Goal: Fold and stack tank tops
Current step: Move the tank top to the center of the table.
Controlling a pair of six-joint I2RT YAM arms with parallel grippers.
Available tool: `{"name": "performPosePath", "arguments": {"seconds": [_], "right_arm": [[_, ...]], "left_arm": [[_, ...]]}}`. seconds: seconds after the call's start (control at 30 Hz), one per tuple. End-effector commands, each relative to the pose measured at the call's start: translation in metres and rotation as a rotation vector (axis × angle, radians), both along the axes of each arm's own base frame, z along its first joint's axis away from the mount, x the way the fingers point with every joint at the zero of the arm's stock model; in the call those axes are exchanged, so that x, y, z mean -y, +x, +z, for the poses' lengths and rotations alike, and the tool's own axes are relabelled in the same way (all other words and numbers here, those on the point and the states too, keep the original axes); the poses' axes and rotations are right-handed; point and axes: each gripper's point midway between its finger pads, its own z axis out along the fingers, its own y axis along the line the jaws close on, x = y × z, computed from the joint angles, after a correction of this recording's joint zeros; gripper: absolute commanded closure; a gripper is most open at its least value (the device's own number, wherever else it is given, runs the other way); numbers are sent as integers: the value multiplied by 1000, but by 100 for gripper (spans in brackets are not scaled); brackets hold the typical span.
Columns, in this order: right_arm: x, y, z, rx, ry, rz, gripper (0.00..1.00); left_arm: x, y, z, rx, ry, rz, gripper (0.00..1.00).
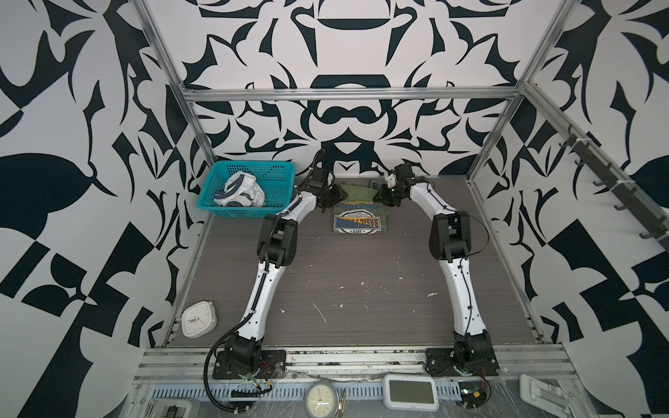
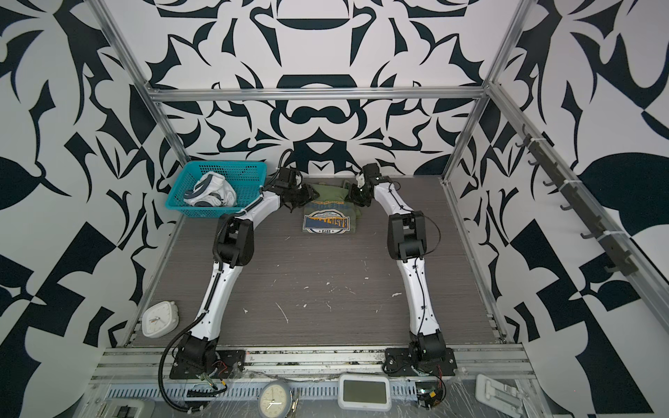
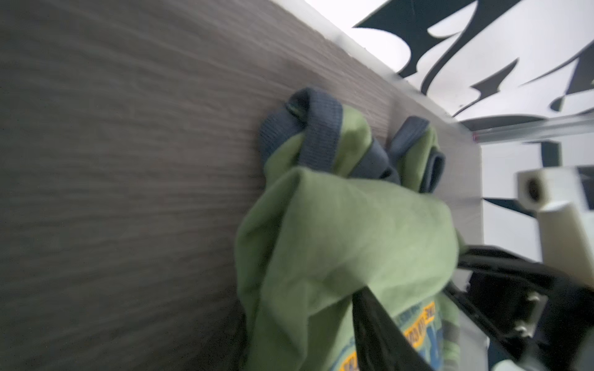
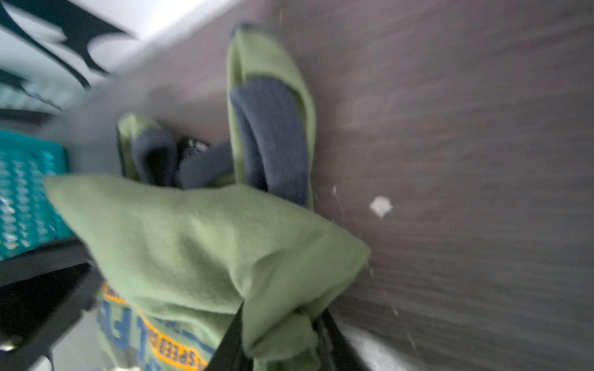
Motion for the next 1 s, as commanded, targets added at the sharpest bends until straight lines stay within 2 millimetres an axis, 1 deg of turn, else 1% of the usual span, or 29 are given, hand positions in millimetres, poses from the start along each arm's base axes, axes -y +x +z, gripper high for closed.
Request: {"name": "performPosePath", "arguments": {"seconds": [0.0, 0.07, 0.13, 0.17, 0.23, 0.3, 0.37, 0.43, 0.5, 0.53, 0.6, 0.7, 0.8, 0.83, 0.9, 0.97], "right_arm": [[-6, -23, 36, 31, -8, 12, 79], [-3, -42, 39, 23, -16, 6, 81], [0, -64, 43, 19, -24, -4, 83], [2, -76, 41, 10, -26, -8, 84], [1, -106, 39, -8, -34, -3, 84], [0, -135, 34, -24, -53, 5, 84], [-1, -164, 26, -38, -71, 17, 84], [-1, -189, 22, -52, -76, 25, 84], [0, -209, 20, -62, -87, 38, 82], [2, -216, 21, -61, -88, 38, 78], [5, -225, 25, -52, -89, 41, 69], [9, -228, 38, -13, -98, 46, 55], [9, -225, 49, 22, -104, 50, 49], [9, -223, 51, 30, -106, 52, 48], [8, -219, 52, 28, -113, 55, 47], [8, -215, 49, 23, -121, 56, 47]], "left_arm": [[4, -26, 22, 8, -1, -19, 63], [2, -46, 27, 13, 13, -17, 69], [-1, -70, 34, 16, 15, -19, 74], [-2, -82, 37, 17, 12, -19, 75], [-6, -111, 41, 14, 19, -12, 76], [-8, -141, 40, 9, 31, -9, 76], [-10, -171, 33, -10, 43, -7, 76], [-13, -198, 27, -27, 46, -3, 73], [-21, -219, 21, -50, 65, 16, 69], [-23, -228, 20, -55, 70, 23, 67], [-30, -240, 22, -56, 86, 40, 61], [-43, -246, 32, -26, 136, 69, 50], [-52, -243, 40, 0, 200, 74, 44], [-53, -241, 41, 4, 221, 72, 42], [-50, -236, 40, 5, 242, 54, 38], [-47, -233, 35, -8, 255, 46, 37]]}}
